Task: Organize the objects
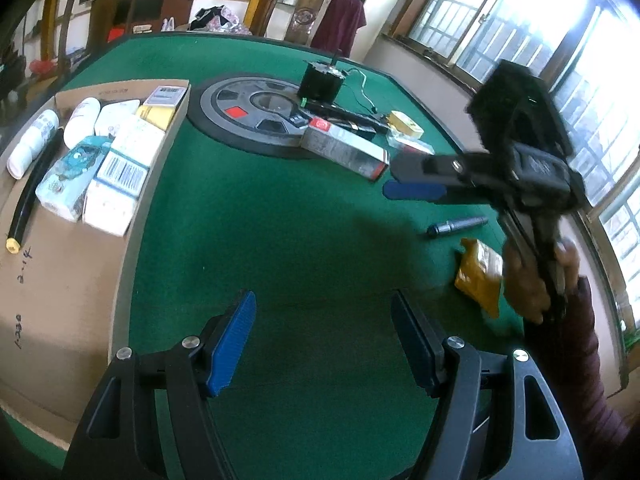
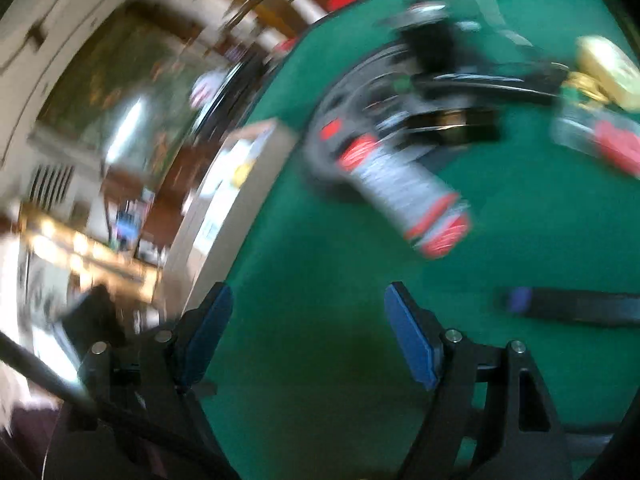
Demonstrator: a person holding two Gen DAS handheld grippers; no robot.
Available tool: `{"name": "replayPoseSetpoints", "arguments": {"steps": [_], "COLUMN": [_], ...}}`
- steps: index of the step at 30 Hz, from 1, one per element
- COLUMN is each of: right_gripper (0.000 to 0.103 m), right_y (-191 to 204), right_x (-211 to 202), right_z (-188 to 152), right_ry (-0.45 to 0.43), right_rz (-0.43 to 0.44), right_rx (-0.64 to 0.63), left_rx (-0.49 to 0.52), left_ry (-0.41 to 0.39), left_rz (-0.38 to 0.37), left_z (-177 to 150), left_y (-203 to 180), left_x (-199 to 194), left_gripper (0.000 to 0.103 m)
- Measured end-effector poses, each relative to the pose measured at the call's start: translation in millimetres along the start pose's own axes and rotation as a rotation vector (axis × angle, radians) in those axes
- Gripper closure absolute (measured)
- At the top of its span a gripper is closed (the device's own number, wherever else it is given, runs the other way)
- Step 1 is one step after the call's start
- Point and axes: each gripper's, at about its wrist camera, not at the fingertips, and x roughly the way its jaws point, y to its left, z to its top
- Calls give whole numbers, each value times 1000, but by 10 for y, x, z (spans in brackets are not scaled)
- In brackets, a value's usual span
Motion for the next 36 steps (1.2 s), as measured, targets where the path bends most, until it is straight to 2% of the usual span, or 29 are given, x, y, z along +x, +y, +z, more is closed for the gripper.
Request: {"name": "replayPoseSetpoints", "arguments": {"steps": [3,5,7,11,13,15,18,21,23,24,26,28,32,36], "right_gripper": [25,25,23,22,22,22,21,21,21,21,21,21,21,21], "right_y": [91,-34,-219,-545,-601,-634,-662,-652,-624,-629,-615,-601,-624,-636], "right_x": [-128,-330,-534,-885,-1010,-1116,-1144,-1176,-1166,-1163,-1170,-1170,-1143,-1103], "right_z": [-20,-30,-53,-77,-97,-125,-73,-73,-60,-57,-61,-57,-47,-40], "right_ry": [-69,-161,-264,-422,-478,-515,-534,-530,-525,-523,-524,-530,-532,-519], "right_rz": [-36,-41,-56,-67,-73,-67,-42,-52,-56,-56,-54,-55,-65,-102], "right_rx": [-17,51,148,288,320,342,352,343,338,336,331,328,338,340], "left_rx": [-10,-35,-64,-178,-226,-230,-212,-191,-171,-145,-77,24,134,195], "left_ry": [-38,-73,-81,-53,-77,-104,-115,-87,-101,-105,-116,-94,-103,-34], "left_rz": [29,60,56,97,175,250,351,420,446,477,493,526,560,507], "left_z": [225,448,647,976,1098,1171,1230,1268,1266,1270,1261,1237,1186,1150], "left_y": [-85,-170,-228,-285,-306,-362,-422,-477,-524,-563,-637,-715,-757,-715], "left_x": [22,107,263,635,764,869,1045,1251,1295,1321,1351,1430,1416,1359], "left_gripper": [39,39,39,39,39,39,39,39,30,28,28,27,27,28]}}
